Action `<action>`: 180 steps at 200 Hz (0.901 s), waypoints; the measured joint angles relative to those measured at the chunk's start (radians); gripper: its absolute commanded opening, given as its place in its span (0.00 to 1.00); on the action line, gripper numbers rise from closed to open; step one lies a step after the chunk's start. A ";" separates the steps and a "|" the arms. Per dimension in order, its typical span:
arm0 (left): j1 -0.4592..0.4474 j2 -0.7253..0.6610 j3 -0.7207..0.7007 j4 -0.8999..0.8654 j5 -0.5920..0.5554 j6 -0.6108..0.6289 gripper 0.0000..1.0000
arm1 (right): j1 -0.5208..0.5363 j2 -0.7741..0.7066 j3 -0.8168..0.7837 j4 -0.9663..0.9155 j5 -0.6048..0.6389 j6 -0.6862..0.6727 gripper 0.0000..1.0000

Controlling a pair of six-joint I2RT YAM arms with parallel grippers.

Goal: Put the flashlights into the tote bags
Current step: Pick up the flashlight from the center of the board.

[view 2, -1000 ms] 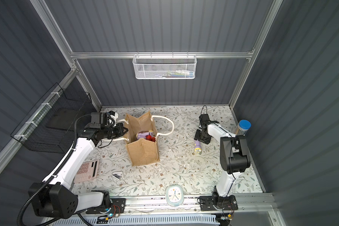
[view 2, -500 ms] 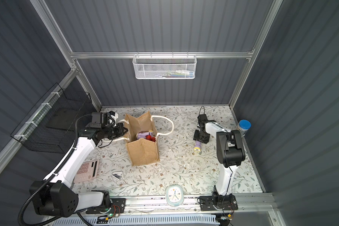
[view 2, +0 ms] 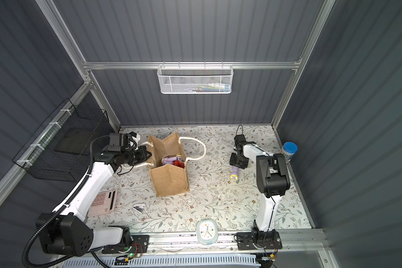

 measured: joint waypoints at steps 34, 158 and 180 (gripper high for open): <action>0.000 0.000 0.000 0.000 0.000 -0.007 0.00 | 0.002 -0.003 -0.006 0.010 0.008 0.010 0.26; -0.013 0.011 0.008 0.008 0.029 -0.026 0.00 | 0.007 -0.216 -0.064 -0.005 -0.015 0.014 0.00; -0.020 0.023 0.009 0.015 0.035 -0.026 0.00 | 0.012 -0.273 -0.053 -0.017 -0.043 0.016 0.00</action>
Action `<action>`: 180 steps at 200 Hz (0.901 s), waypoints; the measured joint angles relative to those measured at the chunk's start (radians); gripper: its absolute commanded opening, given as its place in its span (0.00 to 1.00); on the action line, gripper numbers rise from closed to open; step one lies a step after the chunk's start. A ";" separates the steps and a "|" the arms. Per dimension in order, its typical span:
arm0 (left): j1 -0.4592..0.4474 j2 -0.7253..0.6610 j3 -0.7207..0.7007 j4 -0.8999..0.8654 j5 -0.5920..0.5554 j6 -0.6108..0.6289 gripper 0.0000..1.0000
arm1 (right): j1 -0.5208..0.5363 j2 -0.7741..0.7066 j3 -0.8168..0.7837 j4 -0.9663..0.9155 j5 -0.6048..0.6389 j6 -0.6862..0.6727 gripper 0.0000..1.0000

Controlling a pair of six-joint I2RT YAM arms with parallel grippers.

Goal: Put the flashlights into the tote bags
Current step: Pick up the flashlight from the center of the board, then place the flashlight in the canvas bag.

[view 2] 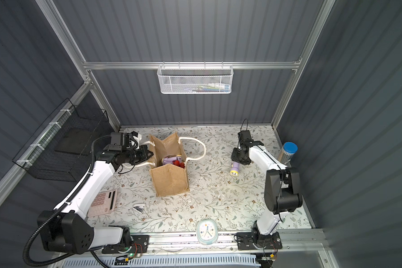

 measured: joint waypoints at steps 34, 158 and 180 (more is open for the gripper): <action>-0.004 0.002 0.000 0.005 0.008 0.000 0.00 | 0.041 -0.064 0.050 -0.029 -0.027 0.008 0.00; -0.004 -0.023 -0.001 0.008 0.023 0.000 0.00 | 0.274 -0.150 0.365 -0.041 -0.099 0.023 0.00; -0.004 -0.031 -0.006 0.008 0.031 -0.005 0.00 | 0.292 -0.156 0.369 0.020 -0.138 0.036 0.00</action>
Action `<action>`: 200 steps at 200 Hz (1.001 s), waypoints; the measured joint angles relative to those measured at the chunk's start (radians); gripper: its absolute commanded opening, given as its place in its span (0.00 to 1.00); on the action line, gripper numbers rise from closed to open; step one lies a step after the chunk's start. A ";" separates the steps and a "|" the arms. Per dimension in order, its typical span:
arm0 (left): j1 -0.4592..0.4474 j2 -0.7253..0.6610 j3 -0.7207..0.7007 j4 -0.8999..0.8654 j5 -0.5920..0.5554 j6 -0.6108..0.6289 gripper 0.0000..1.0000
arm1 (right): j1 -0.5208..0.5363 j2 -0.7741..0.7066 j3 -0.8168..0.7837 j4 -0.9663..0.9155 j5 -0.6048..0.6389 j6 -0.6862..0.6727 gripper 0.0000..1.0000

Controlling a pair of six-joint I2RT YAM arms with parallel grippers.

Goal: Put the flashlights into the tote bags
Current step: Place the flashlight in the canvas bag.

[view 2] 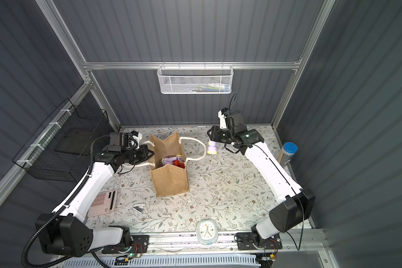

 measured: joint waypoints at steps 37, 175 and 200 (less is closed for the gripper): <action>0.000 -0.019 -0.004 -0.012 0.003 -0.003 0.00 | 0.035 0.023 0.024 0.087 -0.072 0.032 0.00; -0.001 -0.034 -0.005 -0.028 0.006 0.001 0.00 | 0.237 0.307 0.224 0.242 -0.241 0.043 0.00; -0.001 -0.034 -0.005 -0.031 0.007 0.002 0.00 | 0.270 0.350 0.246 0.231 -0.231 0.029 0.00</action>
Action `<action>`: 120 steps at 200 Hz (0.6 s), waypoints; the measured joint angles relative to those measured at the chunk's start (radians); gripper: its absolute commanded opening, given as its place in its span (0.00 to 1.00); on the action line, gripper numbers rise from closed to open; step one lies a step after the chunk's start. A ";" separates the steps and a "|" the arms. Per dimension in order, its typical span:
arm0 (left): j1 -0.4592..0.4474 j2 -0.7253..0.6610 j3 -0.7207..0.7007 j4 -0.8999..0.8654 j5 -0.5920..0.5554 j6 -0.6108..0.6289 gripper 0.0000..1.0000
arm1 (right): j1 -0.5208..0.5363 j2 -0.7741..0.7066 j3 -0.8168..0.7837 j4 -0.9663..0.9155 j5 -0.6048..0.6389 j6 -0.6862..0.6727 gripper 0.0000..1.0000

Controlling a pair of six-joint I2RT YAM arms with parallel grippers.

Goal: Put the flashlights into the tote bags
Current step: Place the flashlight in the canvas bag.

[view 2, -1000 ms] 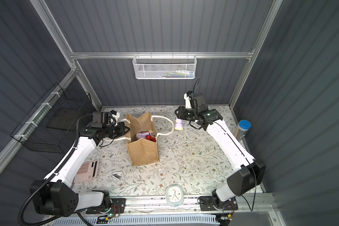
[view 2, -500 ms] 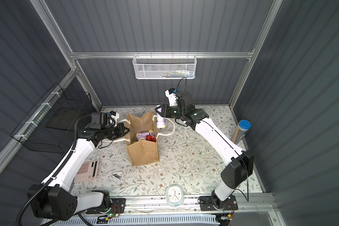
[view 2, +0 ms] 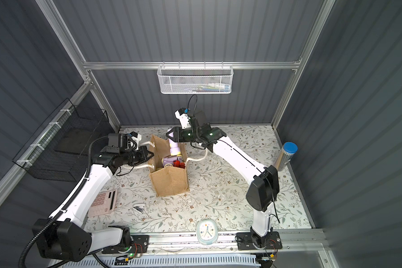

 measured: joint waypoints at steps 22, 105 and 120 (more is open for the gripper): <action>0.000 0.000 0.000 0.000 0.000 0.001 0.00 | 0.029 0.029 0.010 -0.018 0.018 -0.005 0.00; 0.000 0.000 0.000 -0.001 -0.002 0.007 0.00 | 0.103 0.119 0.097 -0.148 0.145 -0.062 0.00; 0.000 0.000 0.000 -0.001 -0.005 0.007 0.00 | 0.112 0.128 0.106 -0.179 0.188 -0.077 0.00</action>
